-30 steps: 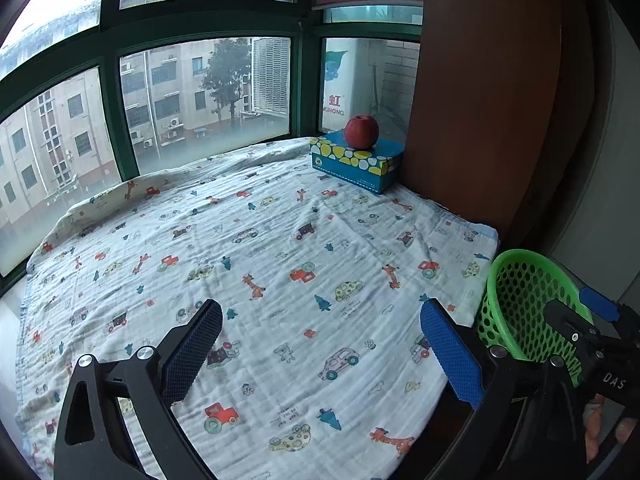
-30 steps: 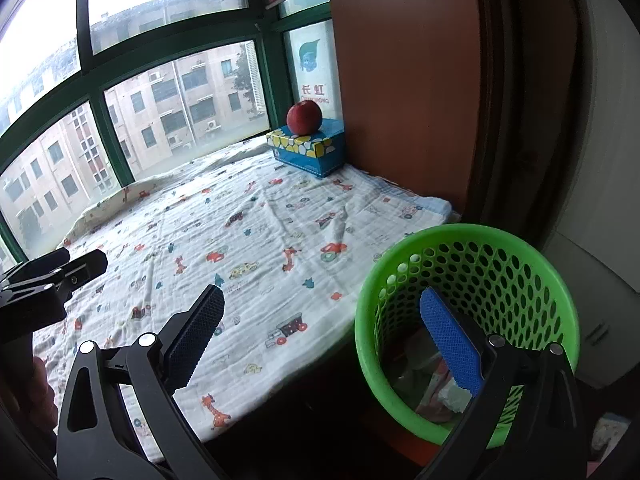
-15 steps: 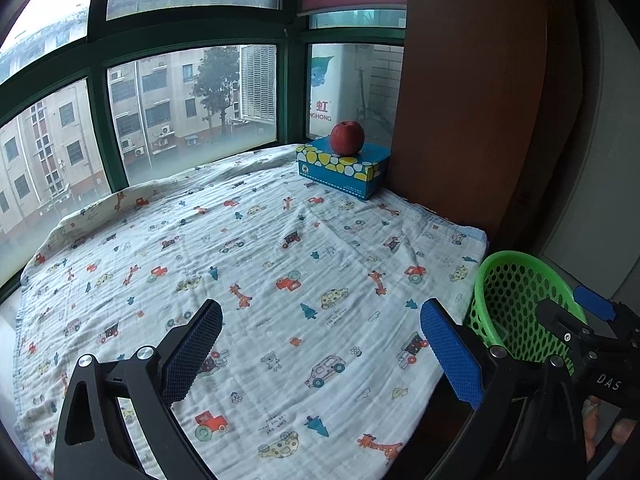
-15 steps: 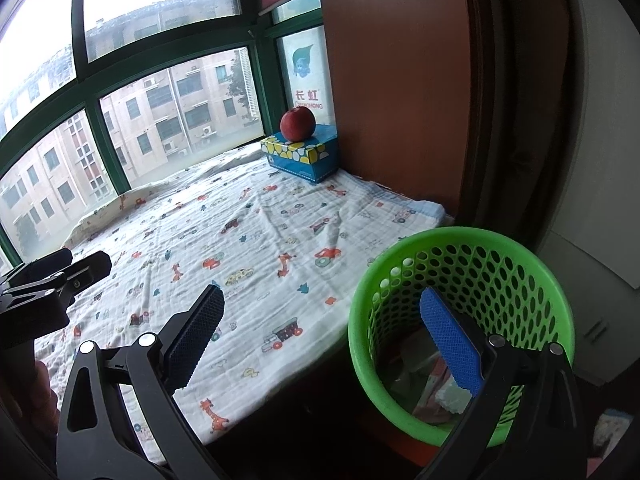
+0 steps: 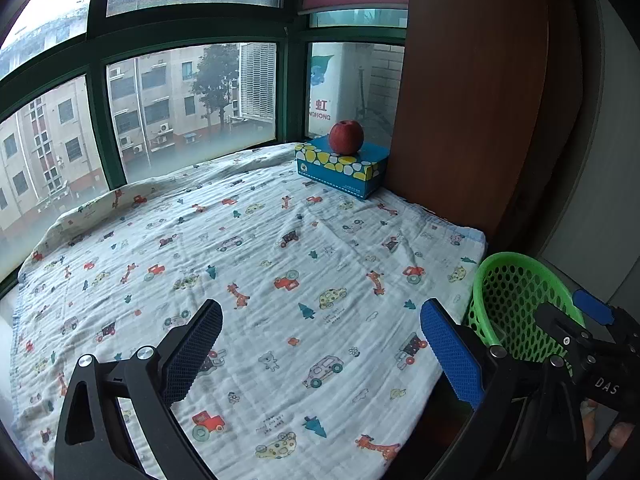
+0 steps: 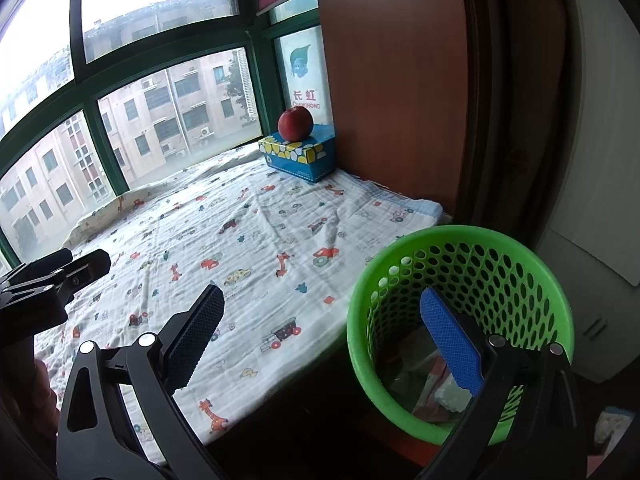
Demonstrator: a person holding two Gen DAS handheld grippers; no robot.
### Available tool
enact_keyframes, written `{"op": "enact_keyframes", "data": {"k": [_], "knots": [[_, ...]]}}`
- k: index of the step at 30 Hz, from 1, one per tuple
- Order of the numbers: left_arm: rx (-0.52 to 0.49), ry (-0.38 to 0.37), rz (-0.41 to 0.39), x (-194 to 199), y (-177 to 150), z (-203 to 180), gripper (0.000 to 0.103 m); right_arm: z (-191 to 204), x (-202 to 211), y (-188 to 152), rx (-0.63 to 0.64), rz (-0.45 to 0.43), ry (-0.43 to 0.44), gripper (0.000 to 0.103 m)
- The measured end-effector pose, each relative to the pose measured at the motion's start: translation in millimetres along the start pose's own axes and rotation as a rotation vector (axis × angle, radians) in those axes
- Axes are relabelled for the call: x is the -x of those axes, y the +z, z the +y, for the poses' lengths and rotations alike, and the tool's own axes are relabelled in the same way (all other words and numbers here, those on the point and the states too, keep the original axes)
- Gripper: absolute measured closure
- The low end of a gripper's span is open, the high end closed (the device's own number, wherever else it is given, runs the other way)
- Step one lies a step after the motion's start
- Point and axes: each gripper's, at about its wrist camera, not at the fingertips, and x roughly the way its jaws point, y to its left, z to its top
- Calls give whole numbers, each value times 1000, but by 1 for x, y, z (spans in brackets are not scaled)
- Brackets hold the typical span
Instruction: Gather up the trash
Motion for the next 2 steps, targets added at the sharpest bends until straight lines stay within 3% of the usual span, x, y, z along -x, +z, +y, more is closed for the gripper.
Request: {"op": "enact_keyframes", "data": {"k": [2], "knots": [[6, -1, 4, 0, 0, 2, 7, 1, 1, 0, 0, -3, 0, 6]]}}
